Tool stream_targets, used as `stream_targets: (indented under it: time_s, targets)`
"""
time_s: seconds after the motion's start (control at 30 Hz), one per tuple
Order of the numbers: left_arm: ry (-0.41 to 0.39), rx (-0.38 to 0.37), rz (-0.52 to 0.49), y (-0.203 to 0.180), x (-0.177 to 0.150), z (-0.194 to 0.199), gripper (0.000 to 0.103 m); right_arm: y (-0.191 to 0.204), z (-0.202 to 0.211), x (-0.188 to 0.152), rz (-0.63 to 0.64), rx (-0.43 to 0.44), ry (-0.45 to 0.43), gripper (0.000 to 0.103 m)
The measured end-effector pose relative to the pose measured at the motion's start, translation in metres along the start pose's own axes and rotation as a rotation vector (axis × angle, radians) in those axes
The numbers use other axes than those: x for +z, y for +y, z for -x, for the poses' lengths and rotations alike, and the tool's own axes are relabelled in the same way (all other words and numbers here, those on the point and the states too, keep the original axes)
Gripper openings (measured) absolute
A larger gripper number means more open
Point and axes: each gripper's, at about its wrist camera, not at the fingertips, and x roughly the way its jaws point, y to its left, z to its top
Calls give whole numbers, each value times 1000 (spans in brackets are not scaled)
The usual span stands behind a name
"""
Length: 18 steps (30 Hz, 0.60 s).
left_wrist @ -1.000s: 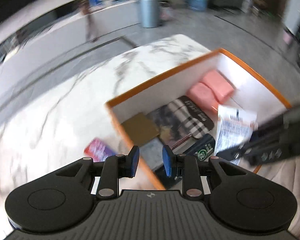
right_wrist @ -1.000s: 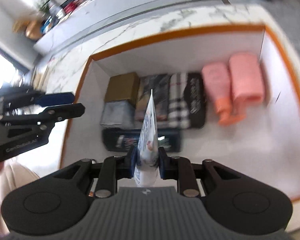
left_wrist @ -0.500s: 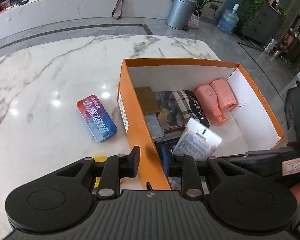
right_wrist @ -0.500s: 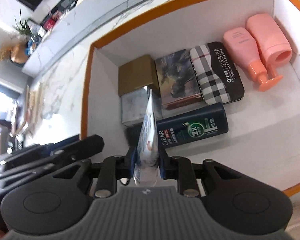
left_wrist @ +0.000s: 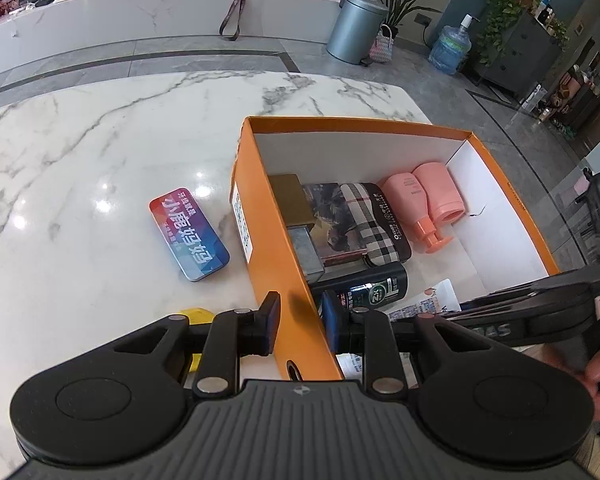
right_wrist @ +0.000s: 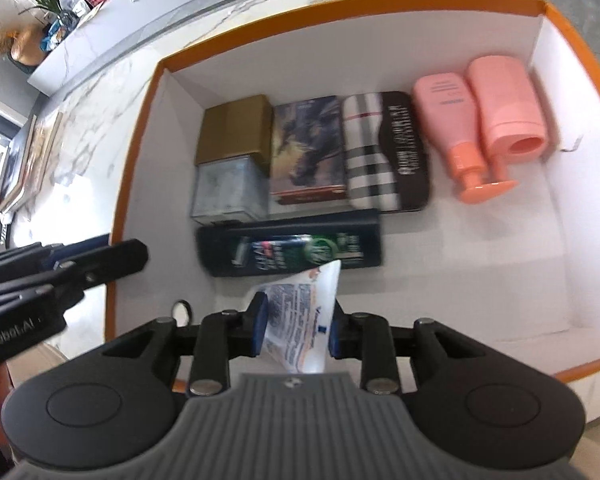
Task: Organize rigid objects
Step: 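Open both tools and withdraw them from the box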
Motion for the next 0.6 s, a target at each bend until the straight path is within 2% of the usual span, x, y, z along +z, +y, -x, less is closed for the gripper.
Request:
stream_targets:
  time_s: [0.2,0.23,0.3,0.57,0.6]
  targets:
    - [-8,-3,-2,-2,1,4,29,-16,13,12,35,-63,55,33]
    - [-9,-3,-1,-2,2,4,29,-20,15,14,33,-71,59,21]
    - [-12,-4,-2,-3,2,5,29,-26,15,17,31,-79,72,8]
    - [-19,4,-10,-3,3,12,29,-20,-16,15,2,-36,129,8]
    - [-23,5,-11,-3,3,14,29,-16,-19,15,18,-45,132,3]
